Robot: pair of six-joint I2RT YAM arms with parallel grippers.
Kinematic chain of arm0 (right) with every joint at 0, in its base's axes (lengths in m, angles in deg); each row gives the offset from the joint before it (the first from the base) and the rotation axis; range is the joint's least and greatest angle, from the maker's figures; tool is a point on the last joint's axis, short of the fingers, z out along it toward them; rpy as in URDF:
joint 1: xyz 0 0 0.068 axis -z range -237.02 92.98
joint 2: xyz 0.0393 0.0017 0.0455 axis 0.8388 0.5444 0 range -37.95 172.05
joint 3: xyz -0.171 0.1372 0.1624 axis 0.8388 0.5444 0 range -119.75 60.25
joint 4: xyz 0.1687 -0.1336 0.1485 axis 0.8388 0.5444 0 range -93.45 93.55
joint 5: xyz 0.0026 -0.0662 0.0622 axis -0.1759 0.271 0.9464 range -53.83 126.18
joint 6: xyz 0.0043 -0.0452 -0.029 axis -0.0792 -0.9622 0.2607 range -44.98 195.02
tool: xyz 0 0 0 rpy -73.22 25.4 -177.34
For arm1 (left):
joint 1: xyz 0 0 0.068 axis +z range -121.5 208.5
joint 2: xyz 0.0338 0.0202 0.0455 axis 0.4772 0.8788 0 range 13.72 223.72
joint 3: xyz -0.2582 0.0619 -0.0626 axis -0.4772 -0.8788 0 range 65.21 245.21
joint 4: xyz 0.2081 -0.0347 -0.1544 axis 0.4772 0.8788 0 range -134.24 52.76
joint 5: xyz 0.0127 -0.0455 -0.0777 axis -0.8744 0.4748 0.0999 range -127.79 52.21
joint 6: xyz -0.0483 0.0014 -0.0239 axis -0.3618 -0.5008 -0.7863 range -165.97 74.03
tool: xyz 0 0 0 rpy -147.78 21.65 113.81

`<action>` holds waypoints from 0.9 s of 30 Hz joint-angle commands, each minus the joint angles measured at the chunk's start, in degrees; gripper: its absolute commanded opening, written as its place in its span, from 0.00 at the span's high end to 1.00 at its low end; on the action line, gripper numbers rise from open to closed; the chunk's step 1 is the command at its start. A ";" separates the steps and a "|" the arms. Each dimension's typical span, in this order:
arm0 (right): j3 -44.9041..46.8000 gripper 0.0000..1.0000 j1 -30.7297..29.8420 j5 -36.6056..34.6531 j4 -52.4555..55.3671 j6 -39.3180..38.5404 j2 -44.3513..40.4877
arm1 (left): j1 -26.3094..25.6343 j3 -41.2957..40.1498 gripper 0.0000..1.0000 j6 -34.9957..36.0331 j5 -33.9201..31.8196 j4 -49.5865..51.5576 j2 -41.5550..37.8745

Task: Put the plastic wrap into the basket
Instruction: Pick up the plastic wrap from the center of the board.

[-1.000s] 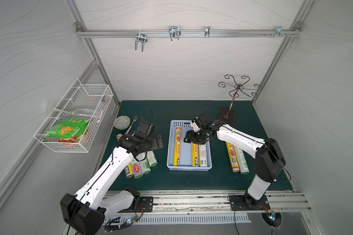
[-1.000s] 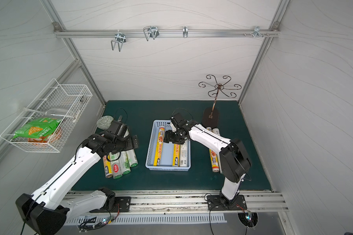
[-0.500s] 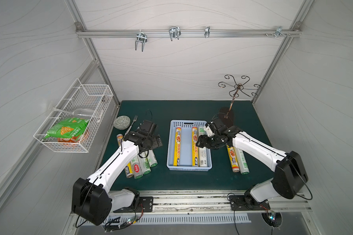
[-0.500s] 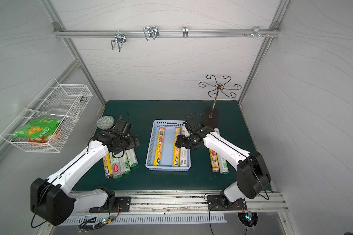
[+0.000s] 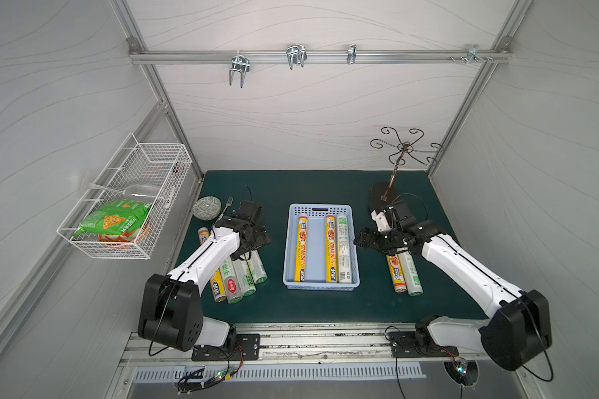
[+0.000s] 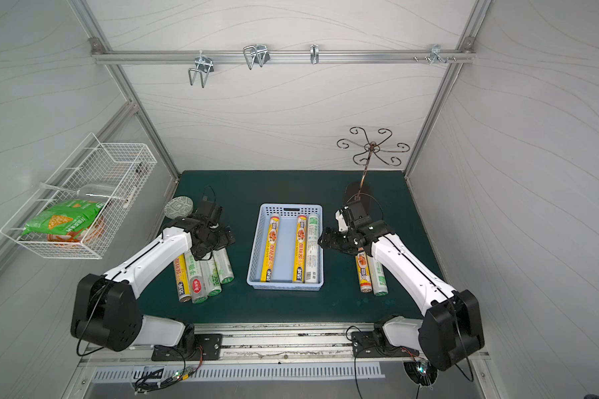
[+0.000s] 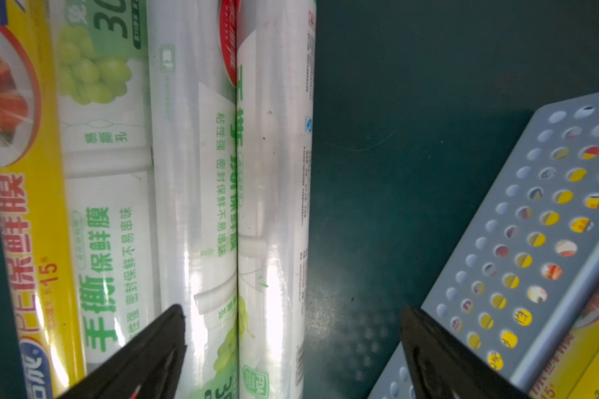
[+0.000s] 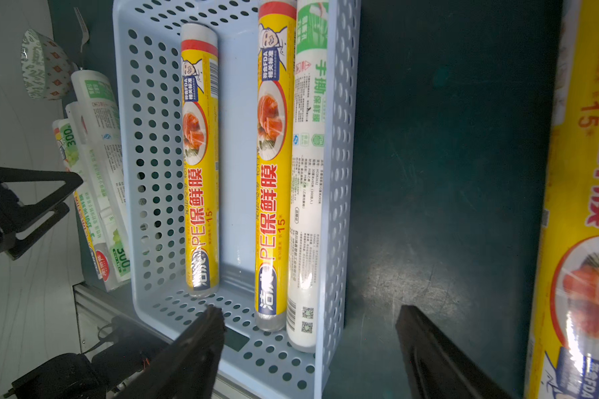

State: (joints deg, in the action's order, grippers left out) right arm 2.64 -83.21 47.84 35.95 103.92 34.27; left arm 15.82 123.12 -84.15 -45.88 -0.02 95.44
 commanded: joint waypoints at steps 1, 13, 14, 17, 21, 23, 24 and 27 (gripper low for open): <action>-0.31 0.16 0.78 1.26 2.68 -1.77 -1.50 | 1.06 0.79 0.01 0.12 0.46 -2.25 1.87; -0.32 0.10 1.94 1.45 3.35 -2.23 -2.44 | 2.43 2.11 0.04 0.47 2.68 -4.71 8.65; -0.32 0.10 1.94 1.49 3.48 -2.27 -2.44 | 2.40 2.12 0.05 0.47 2.99 -4.78 9.00; -0.32 0.10 2.03 1.45 3.58 -2.36 -2.44 | 2.40 1.94 0.07 0.43 3.44 -5.37 9.34; -0.14 0.10 2.20 1.68 3.36 -2.34 -2.22 | 2.43 1.97 0.10 0.56 3.87 -5.97 9.64; 0.02 0.10 2.29 1.94 3.23 -2.26 -2.01 | 2.39 2.11 0.11 0.56 3.88 -6.32 10.18; 0.10 0.10 2.29 2.01 3.16 -2.25 -1.92 | 2.40 2.12 0.12 0.56 4.03 -6.49 10.39; 0.22 0.10 2.29 2.14 3.13 -2.27 -1.83 | 2.40 2.38 0.14 0.86 4.47 -6.79 11.69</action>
State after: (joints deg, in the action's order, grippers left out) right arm 2.64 -81.27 49.08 38.13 102.37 33.12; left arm 17.98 123.39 -83.82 -42.12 -5.68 105.49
